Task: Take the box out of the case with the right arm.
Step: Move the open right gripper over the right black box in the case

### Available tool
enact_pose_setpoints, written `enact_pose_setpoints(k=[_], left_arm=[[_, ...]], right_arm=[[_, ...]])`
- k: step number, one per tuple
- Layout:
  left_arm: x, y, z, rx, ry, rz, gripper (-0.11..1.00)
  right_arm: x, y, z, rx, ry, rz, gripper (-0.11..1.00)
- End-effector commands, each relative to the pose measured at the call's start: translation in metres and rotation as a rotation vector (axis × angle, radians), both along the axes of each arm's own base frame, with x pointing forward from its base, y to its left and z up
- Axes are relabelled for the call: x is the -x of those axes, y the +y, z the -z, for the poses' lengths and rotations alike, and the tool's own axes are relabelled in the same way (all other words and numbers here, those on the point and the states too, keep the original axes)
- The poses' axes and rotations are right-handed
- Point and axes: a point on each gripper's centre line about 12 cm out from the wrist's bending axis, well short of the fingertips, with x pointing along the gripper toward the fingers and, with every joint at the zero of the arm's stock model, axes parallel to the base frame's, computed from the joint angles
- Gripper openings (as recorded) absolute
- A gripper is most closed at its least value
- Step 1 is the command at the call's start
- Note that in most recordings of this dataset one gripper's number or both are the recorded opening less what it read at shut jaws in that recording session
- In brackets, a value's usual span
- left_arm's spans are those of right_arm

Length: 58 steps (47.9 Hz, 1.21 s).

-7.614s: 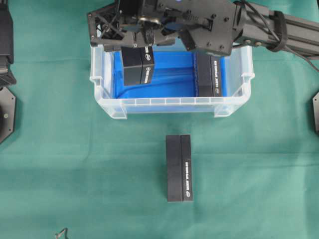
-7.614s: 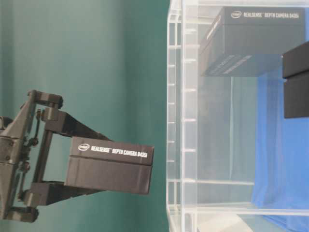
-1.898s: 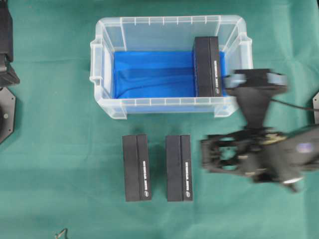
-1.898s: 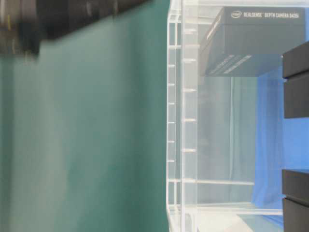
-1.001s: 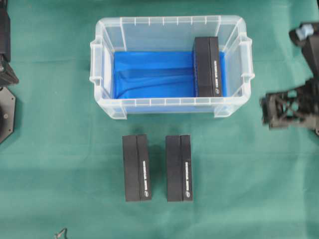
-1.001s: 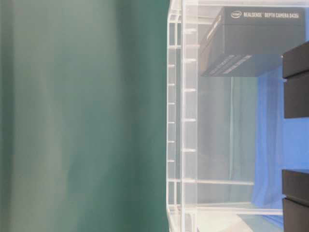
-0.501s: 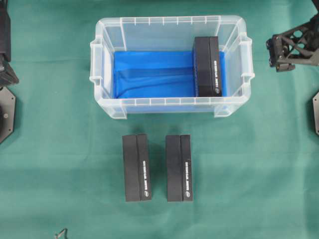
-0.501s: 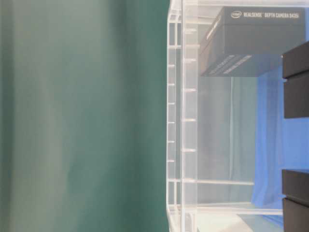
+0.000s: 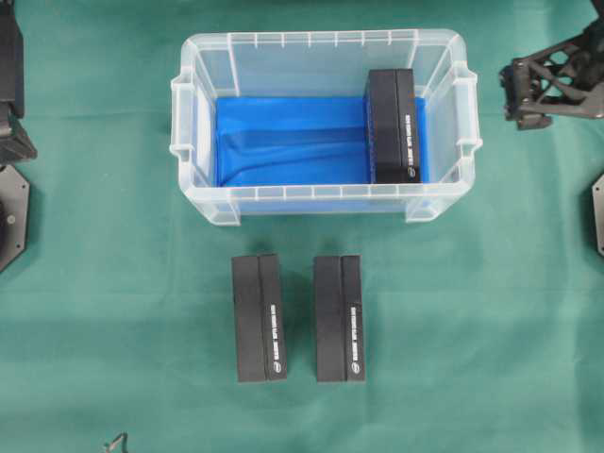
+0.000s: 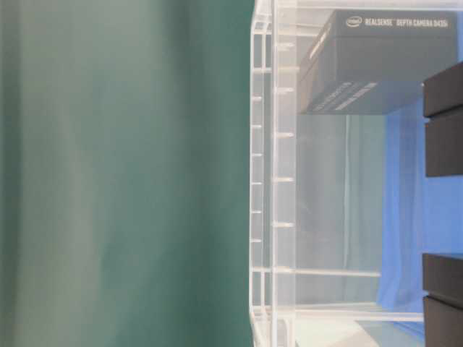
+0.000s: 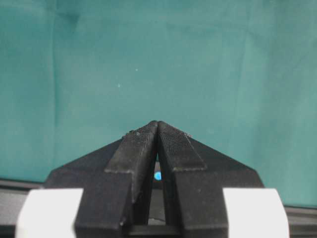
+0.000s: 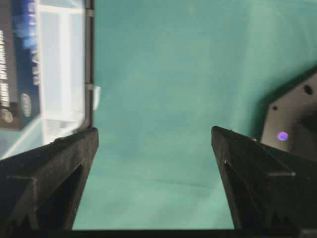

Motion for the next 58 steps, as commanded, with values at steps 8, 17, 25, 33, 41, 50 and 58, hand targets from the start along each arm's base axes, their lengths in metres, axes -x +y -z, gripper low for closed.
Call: enact_pose_setpoints(k=[8, 17, 25, 33, 41, 50, 58], left_arm=[[-0.002, 0.001, -0.006, -0.003, -0.020, -0.002, 0.00], [-0.001, 0.000, -0.007, -0.003, -0.023, 0.000, 0.00], [-0.002, 0.001, -0.006, -0.003, -0.021, -0.002, 0.00], [-0.001, 0.001, -0.007, -0.004, -0.024, -0.001, 0.00], [0.000, 0.000, -0.007, -0.003, -0.027, 0.000, 0.00], [0.001, 0.001, -0.007, -0.003, -0.026, -0.002, 0.00], [0.001, 0.000, -0.007, -0.003, -0.026, 0.000, 0.00]], right_arm=[[-0.025, -0.004, -0.011, 0.001, -0.045, -0.004, 0.91], [-0.059, -0.006, -0.015, 0.006, -0.072, -0.021, 0.90], [-0.096, -0.007, -0.018, 0.008, -0.093, -0.042, 0.90], [-0.131, -0.009, -0.017, 0.008, -0.098, -0.051, 0.90], [-0.142, -0.010, -0.011, 0.001, -0.090, -0.040, 0.90], [-0.141, -0.009, -0.010, -0.004, -0.083, -0.033, 0.90], [-0.141, -0.009, -0.009, -0.004, -0.078, -0.039, 0.90]])
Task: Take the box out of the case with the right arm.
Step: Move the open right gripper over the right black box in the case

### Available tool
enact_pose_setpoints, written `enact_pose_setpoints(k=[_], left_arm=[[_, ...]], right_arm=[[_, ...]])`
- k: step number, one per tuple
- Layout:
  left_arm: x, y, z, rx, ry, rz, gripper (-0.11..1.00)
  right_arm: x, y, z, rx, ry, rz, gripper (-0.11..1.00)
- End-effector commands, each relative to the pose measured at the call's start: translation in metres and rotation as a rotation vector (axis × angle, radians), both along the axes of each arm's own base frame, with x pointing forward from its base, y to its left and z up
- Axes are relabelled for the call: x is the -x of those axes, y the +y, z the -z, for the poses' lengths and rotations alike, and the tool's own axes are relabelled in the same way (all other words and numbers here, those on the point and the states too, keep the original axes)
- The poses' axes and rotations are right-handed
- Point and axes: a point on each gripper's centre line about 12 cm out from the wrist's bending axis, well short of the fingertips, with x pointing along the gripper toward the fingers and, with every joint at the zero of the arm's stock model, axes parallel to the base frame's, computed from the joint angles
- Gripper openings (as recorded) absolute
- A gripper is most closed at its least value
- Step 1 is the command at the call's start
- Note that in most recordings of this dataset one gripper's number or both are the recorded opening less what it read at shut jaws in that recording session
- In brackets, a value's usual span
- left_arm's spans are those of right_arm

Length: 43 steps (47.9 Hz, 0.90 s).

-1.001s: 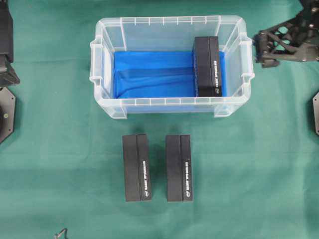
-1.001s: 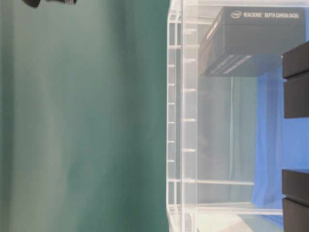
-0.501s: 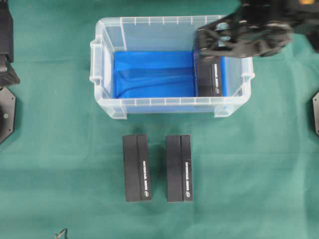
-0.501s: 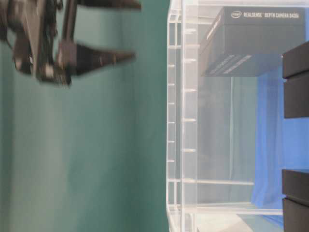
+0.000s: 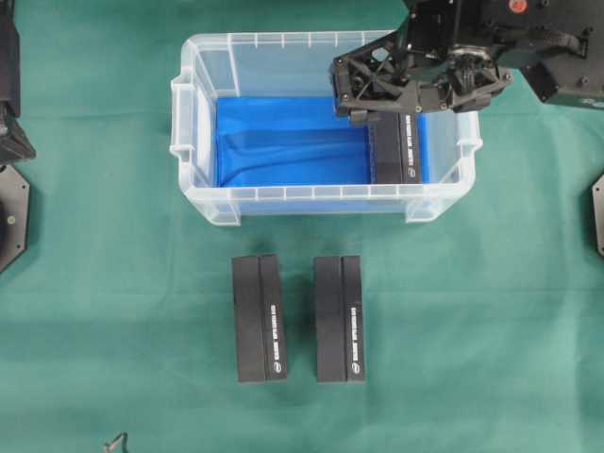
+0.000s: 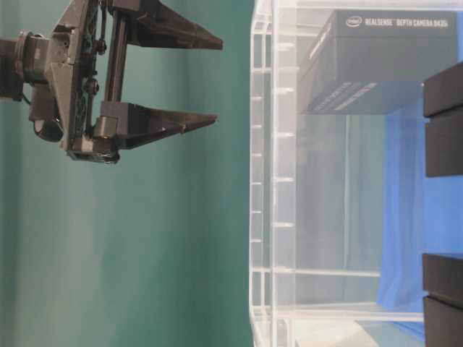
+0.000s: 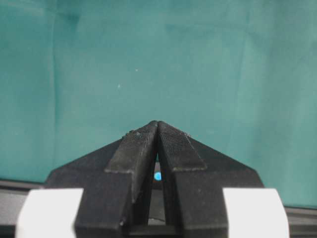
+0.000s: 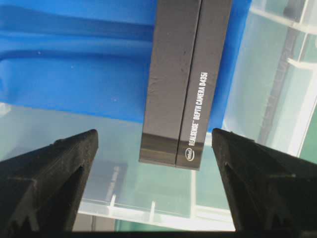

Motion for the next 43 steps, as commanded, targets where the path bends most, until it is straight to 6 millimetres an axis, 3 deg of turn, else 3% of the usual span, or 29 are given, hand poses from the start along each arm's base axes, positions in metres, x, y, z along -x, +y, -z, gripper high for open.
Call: enact_pose_setpoints(k=[1, 43], left_arm=[[-0.0010, 0.0008, -0.0060, -0.003, -0.018, -0.002, 0.00], [-0.0028, 0.0005, -0.0060, -0.002, -0.017, 0.000, 0.00]], right_arm=[[0.0002, 0.0012, -0.0128, 0.007, -0.035, -0.009, 0.90], [0.0024, 0.0010, -0.0080, 0.009, -0.019, -0.012, 0.90]])
